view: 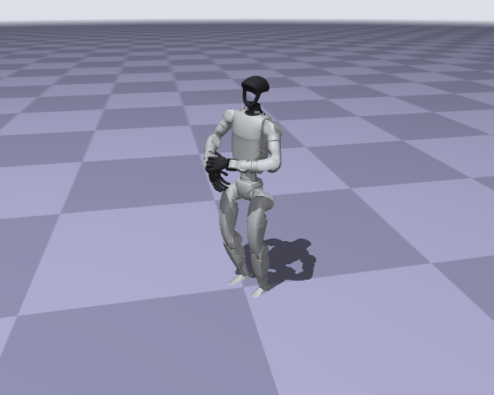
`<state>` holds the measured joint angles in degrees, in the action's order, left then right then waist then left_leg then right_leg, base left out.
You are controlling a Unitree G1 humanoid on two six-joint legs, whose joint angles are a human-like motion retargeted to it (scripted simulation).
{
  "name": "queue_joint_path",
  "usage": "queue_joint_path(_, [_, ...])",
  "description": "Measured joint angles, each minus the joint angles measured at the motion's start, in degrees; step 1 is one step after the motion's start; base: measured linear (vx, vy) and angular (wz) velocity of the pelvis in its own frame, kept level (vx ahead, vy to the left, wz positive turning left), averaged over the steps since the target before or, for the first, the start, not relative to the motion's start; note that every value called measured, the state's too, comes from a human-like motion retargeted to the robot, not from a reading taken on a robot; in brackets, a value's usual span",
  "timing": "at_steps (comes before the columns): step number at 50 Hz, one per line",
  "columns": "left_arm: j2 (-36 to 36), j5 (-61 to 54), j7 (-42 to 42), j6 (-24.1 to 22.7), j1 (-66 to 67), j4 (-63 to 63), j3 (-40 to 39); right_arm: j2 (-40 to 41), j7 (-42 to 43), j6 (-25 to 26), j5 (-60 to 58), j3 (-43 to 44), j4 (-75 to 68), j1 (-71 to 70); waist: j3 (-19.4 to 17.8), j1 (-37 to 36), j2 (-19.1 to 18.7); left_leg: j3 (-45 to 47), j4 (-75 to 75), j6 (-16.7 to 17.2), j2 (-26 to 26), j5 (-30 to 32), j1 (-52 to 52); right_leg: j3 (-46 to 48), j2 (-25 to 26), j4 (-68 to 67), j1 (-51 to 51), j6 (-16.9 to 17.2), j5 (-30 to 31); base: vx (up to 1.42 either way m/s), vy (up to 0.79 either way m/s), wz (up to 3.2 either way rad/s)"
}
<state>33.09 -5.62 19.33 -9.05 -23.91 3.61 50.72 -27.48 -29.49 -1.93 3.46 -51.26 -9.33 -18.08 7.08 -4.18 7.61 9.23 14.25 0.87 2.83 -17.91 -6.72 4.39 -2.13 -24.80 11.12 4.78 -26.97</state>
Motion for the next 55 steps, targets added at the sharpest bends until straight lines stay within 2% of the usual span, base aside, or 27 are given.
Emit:
queue_joint_path(10, [5.3, 2.12, -0.9, -0.04, 7.68, -1.18, -7.45, -0.96, 3.39, -1.27, -8.36, 5.48, -11.27, 5.02, 0.53, -1.5, 0.33, -0.06, -0.29, 0.02, 0.52, 0.51, -0.83, 0.58, -0.72, -0.95, 1.22, -0.04, -0.53, 0.0, 0.0, 0.0])
queue_joint_path(24, [8.04, 8.59, -4.32, -0.65, 14.79, -11.78, -13.7, 5.45, 10.28, -1.53, -16.86, 11.79, -38.36, 9.83, 1.15, -3.61, 1.1, -0.29, -2.85, 0.04, 1.83, 1.81, -0.17, 1.5, -2.22, -2.2, 2.02, 0.67, -1.35, 0.0, 0.0, 0.0])
queue_joint_path(35, [2.51, 14.47, -6.84, -0.47, 17.43, -26.7, -13.14, 9.88, 14.0, -1.76, -17.82, 14.42, -48.62, 11.84, 1.38, -3.45, 1.22, -0.94, -4.83, 0.0, 2.75, 2.84, 0.8, 2.18, -3.23, -3.08, 2.06, 1.08, -1.97, 0.0, 0.0, 0.0])
queue_joint_path(47, [-6.24, 20.19, -7.63, 0.58, 17.8, -44.1, -10.68, 12.03, 14.52, -1.87, -19.5, 14.45, -52.02, 12.6, 1.82, -2.04, 1.07, -1.56, -5.87, -0.03, 3.22, 3.49, 1.32, 2.56, -3.77, -4.0, 2.19, 1.11, -2.32, 0.0, 0.0, 0.0])
queue_joint_path(55, [-9.91, 21.92, -7.2, 1.27, 17.06, -50.88, -9.46, 12.53, 13.71, -1.63, -20.57, 14.09, -53.04, 12.51, 1.96, -1.25, 0.94, -1.61, -5.69, -0.05, 3.21, 3.42, 1.35, 2.49, -3.76, -4.24, 2.15, 1.01, -2.33, 0.0, 0.0, 0.0])
